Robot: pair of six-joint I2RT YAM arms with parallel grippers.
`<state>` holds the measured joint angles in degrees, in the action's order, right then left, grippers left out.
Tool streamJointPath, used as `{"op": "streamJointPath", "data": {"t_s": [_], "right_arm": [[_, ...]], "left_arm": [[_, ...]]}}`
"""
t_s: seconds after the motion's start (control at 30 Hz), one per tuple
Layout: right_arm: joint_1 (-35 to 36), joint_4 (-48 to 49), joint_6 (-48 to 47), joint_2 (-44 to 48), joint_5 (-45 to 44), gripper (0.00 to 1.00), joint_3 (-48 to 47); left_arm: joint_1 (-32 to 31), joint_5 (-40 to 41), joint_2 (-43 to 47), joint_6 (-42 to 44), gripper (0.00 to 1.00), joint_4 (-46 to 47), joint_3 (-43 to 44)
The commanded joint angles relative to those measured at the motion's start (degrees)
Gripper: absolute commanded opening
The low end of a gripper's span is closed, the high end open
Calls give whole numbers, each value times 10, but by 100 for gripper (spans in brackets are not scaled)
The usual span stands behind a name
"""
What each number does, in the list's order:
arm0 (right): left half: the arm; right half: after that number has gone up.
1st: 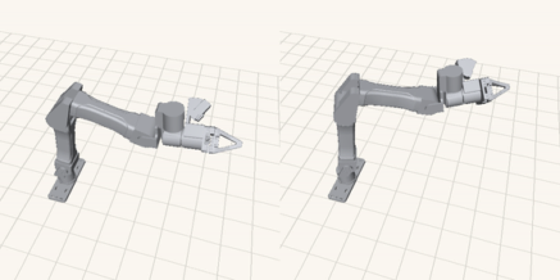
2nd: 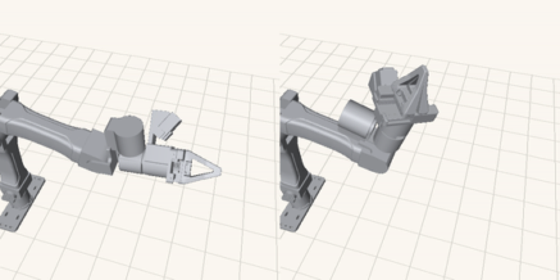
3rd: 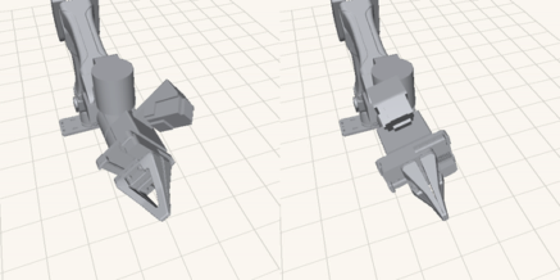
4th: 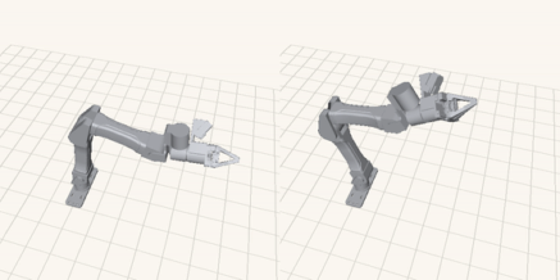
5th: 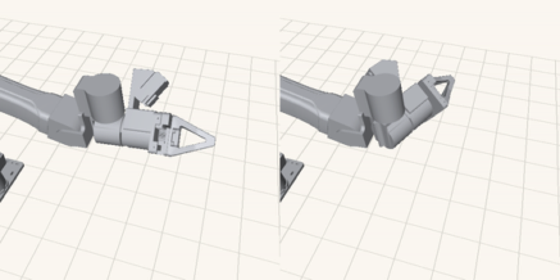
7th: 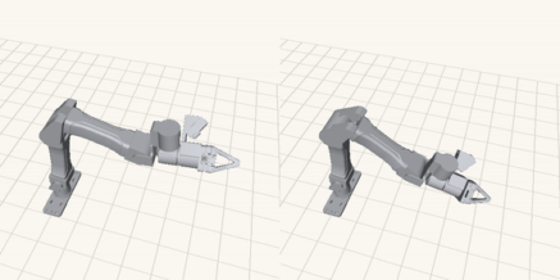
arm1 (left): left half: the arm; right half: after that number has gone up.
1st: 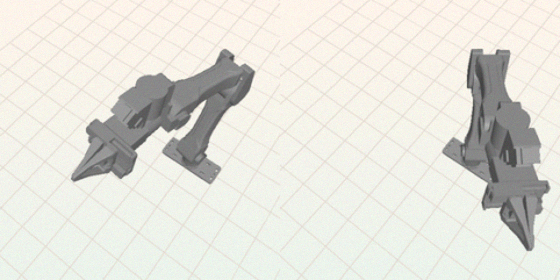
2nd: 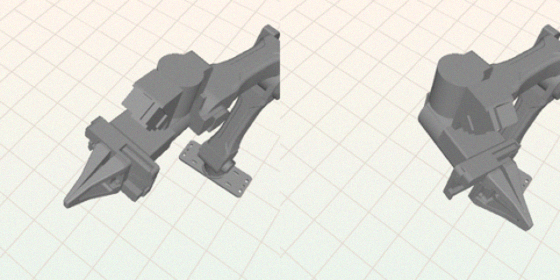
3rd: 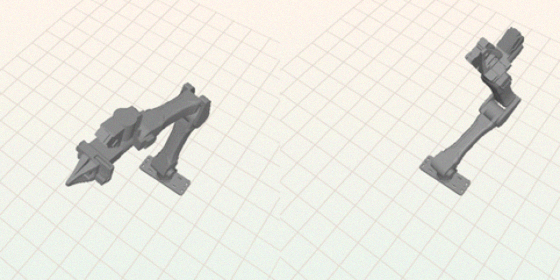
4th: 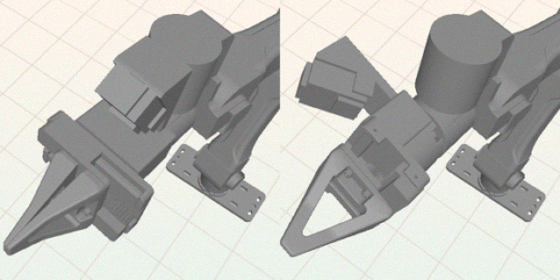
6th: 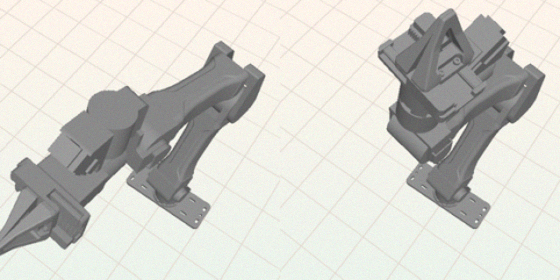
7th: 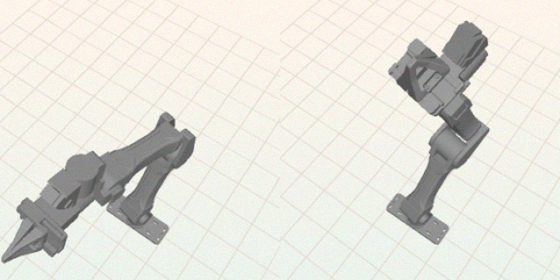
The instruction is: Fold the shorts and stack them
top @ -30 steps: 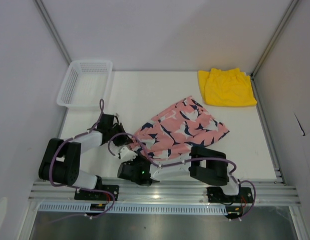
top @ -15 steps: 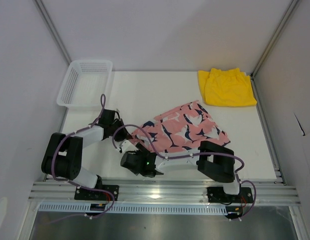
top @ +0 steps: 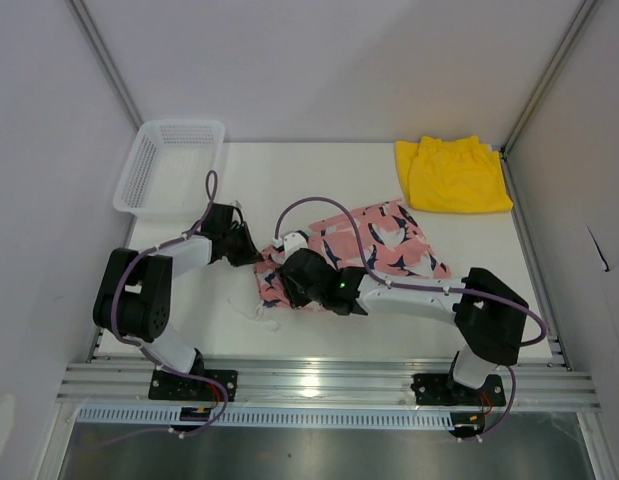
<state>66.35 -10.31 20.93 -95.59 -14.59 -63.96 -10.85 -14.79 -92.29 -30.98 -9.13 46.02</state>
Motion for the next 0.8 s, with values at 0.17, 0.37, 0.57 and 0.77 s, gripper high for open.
{"op": "streamJointPath", "data": {"t_s": [0.17, 0.37, 0.57, 0.77], "right_arm": [[-20, 63, 15, -63, 106, 15, -35], [-37, 91, 26, -119, 139, 6, -56], [-52, 124, 43, -157, 170, 4, -47], [-46, 115, 65, -177, 179, 2, -30]], "left_arm": [[3, -32, -19, 29, 0, 34, 17], [3, -41, -23, 35, 0, 36, 20], [4, -40, -23, 36, 0, 35, 20], [4, -42, -24, 36, 0, 34, 23]]}}
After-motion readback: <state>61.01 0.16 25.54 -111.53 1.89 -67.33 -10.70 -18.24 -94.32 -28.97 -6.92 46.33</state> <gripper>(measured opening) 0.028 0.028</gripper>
